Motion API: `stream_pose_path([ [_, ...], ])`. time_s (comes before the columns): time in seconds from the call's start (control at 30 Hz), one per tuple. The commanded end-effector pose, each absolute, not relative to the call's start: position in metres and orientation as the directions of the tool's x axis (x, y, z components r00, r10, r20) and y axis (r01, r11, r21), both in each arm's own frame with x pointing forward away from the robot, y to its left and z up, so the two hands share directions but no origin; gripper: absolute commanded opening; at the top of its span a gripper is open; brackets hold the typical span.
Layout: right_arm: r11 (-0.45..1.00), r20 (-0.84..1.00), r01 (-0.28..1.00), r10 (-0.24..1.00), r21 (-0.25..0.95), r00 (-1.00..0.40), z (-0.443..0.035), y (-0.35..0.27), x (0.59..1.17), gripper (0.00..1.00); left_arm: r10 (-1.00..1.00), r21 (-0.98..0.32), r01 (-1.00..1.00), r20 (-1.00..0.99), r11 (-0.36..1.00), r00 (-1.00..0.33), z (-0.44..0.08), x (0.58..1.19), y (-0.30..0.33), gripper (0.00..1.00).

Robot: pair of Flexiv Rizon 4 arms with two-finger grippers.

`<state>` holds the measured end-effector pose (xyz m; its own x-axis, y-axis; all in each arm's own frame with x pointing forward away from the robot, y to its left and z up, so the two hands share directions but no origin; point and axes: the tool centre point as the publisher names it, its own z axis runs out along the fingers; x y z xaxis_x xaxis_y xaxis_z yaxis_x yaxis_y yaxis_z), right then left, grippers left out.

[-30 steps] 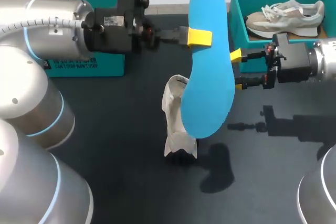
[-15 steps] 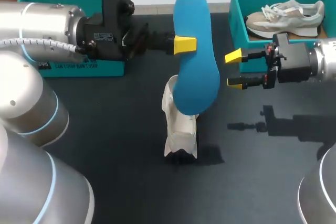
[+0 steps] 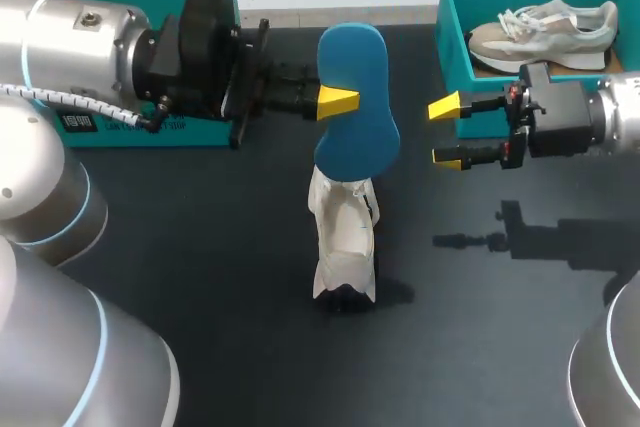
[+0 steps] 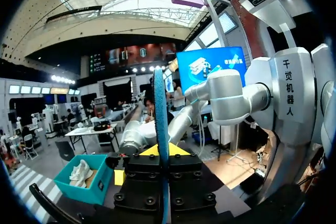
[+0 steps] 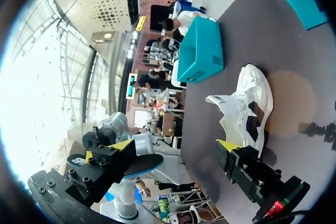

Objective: Take the shoe out of the shoebox, open the shoe tongue, remove and reinsert the insole, then place the shoe into the shoebox

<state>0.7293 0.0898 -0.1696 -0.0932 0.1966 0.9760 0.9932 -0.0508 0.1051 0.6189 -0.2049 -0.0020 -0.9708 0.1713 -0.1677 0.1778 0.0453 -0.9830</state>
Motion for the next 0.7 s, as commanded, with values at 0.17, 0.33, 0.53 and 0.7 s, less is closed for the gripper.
stream_pose_path([
  [0.17,-0.052,0.976,0.993,0.197,0.106,-0.094,-0.170,0.091,0.730,1.00,0.176,-0.883,0.467,-0.453,0.044,-0.874,-0.001,0.616,-0.202,0.00],
  [0.33,-0.052,0.976,0.993,0.197,0.106,-0.094,-0.170,0.091,0.730,1.00,0.166,-0.822,0.569,-0.558,0.024,-0.813,-0.018,0.618,-0.202,0.00],
  [0.53,-0.052,0.976,0.993,0.197,0.106,-0.094,-0.170,0.091,0.730,1.00,0.064,-0.585,0.810,-0.810,-0.019,-0.583,-0.050,0.624,-0.201,0.00],
  [0.7,-0.052,0.976,0.993,0.197,0.106,-0.094,-0.170,0.091,0.730,1.00,0.080,-0.242,0.970,-0.968,-0.034,-0.239,-0.077,0.629,-0.199,0.00],
])
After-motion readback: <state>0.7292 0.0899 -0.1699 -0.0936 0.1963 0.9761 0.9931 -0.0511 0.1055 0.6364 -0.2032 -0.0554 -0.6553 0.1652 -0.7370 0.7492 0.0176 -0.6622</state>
